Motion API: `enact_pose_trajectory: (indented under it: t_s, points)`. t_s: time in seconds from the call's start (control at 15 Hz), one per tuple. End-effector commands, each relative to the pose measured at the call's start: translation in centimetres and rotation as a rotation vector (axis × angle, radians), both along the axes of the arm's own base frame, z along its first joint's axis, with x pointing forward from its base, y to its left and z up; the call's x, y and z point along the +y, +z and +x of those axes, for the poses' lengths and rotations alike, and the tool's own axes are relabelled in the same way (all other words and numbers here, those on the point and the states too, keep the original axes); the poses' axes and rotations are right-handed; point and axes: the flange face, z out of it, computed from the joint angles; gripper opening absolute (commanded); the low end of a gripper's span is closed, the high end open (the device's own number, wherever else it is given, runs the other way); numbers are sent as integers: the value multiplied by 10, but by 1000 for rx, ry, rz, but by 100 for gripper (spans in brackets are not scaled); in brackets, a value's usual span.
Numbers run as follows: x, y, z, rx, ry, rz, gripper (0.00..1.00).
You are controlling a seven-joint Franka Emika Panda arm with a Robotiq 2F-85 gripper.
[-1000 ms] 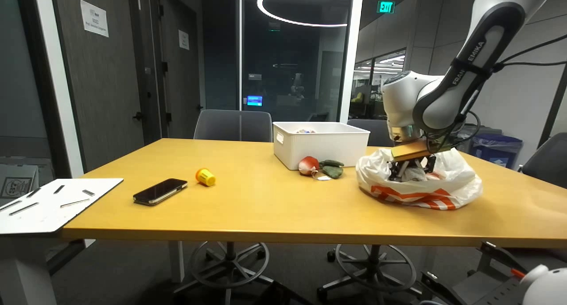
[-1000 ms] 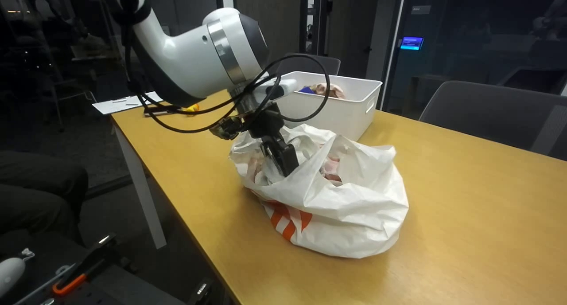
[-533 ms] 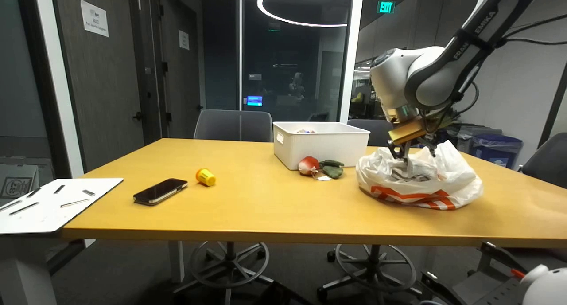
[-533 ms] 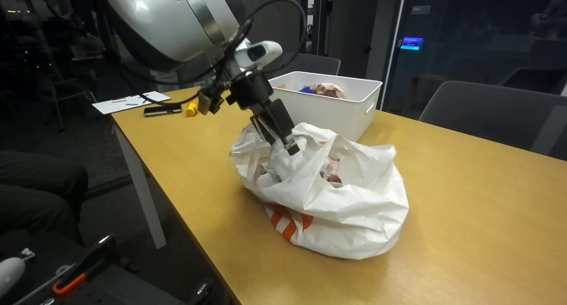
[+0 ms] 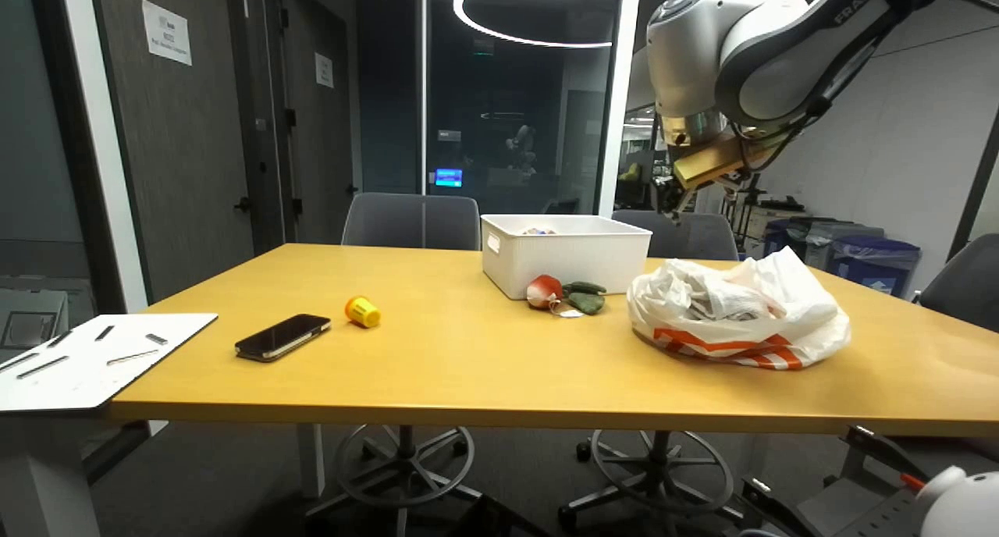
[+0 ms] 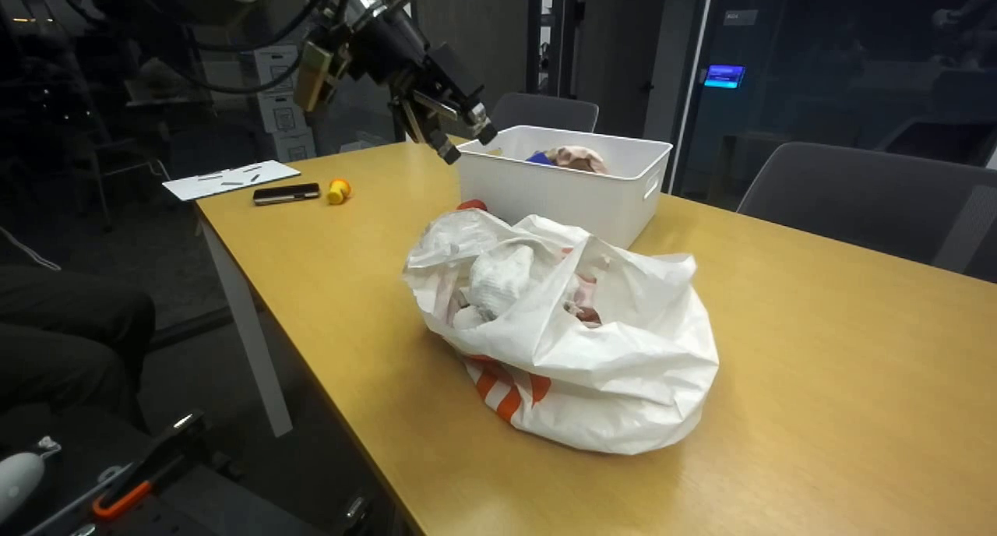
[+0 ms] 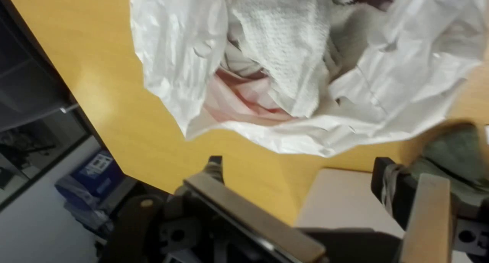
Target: Put the towel and radish in the plastic bag.
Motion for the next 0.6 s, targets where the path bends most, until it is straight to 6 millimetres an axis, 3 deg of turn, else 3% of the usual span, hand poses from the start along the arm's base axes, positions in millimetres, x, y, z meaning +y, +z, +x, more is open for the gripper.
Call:
enact_pose_trajectory:
  t_s: [0.0, 0.27, 0.53]
  points:
    - [34, 7, 36, -46, 194, 50, 100]
    - [63, -28, 93, -94, 398, 177, 100]
    - [74, -88, 145, -73, 585, 295, 100]
